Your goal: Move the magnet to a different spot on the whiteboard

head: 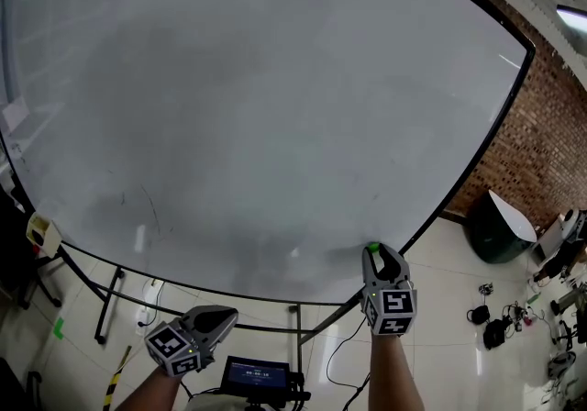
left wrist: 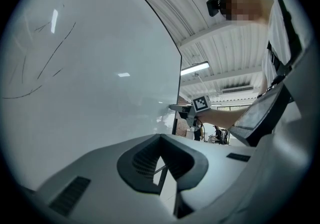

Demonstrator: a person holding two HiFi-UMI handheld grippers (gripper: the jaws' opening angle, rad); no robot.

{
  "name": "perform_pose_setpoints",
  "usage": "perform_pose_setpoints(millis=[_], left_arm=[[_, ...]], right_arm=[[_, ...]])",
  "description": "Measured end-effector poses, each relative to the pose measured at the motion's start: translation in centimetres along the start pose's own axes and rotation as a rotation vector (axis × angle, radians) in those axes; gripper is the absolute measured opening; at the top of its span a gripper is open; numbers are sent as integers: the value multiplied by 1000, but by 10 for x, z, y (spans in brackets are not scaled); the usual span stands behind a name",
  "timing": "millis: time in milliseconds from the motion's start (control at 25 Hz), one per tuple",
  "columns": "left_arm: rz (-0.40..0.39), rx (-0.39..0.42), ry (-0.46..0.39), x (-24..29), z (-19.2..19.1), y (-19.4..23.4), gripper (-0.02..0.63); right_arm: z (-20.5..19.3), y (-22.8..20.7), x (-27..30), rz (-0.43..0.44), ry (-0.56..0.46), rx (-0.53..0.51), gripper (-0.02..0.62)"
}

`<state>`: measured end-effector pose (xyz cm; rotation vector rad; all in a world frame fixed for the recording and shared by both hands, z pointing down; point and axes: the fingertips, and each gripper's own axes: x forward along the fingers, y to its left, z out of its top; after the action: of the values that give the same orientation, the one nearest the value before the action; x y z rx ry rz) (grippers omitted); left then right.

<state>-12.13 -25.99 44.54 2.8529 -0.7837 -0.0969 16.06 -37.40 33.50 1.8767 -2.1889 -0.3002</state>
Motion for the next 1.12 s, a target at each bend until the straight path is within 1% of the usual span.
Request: perform_pose_setpoints(millis=[160,360,520,600,840,960,1120], left_arm=[[5,-1,9,2,-1,4,23],[16,-1,16,8,0,8,23],[30,-1,26,7,-3,11,23],[39,-5,34,6,-6,13,23],[44,-27,47,7,-12,13,23],[37,-38,58,12,-16,11,23],[14,-41,68,19,-21,6,23]], right_arm=[[2,-3,1,-29,-9,-13,147],[2,-4,1,-81,-14,-71,147],[4,-1,3,-155,-59,-88,147],[3,0,3,-173,-74,-87,146],[4,-2,3,-171,-38,-104,148],[5,-4,0,-172,-15,-118,171],[6,-3,-8,-158,-23,-113,181]])
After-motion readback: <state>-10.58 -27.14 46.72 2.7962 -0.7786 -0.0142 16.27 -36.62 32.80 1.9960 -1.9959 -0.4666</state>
